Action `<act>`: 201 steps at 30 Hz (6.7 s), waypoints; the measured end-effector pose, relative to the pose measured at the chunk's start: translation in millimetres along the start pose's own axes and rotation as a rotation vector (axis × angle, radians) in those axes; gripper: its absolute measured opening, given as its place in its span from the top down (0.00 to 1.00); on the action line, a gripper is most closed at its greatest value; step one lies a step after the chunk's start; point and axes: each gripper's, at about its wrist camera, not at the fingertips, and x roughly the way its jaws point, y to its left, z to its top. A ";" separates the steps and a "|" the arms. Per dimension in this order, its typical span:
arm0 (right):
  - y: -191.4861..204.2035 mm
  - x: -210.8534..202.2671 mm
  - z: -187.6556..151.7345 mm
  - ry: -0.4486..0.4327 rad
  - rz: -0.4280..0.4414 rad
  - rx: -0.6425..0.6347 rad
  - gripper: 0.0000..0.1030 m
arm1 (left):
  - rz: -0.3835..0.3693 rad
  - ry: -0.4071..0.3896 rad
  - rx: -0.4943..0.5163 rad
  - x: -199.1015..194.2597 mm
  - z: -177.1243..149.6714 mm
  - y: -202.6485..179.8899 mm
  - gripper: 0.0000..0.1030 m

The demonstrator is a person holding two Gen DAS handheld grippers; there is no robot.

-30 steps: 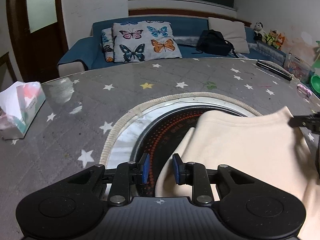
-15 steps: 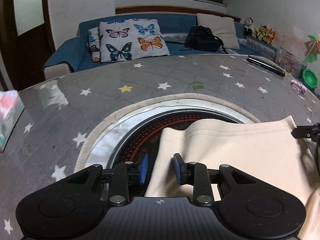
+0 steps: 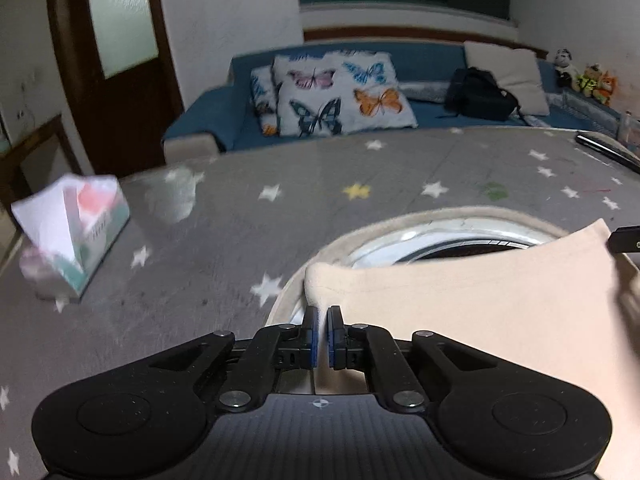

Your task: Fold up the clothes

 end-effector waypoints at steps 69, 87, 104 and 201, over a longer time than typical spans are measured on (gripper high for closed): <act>234.2 -134.7 -115.1 0.068 0.486 -0.515 0.59 | 0.144 -0.126 -0.522 -161.2 -173.5 198.4 0.79; 244.5 -110.1 -93.6 0.030 0.468 -0.437 0.53 | 0.147 -0.149 -0.549 -152.4 -159.4 204.3 0.96; 195.4 -143.3 -104.1 -0.028 0.383 -0.362 0.53 | -0.053 -0.478 -0.338 -275.6 -94.6 112.0 0.96; -139.6 -144.7 -150.4 -0.100 -0.218 0.336 0.70 | -0.195 -0.134 0.096 -168.8 -111.2 -110.3 0.00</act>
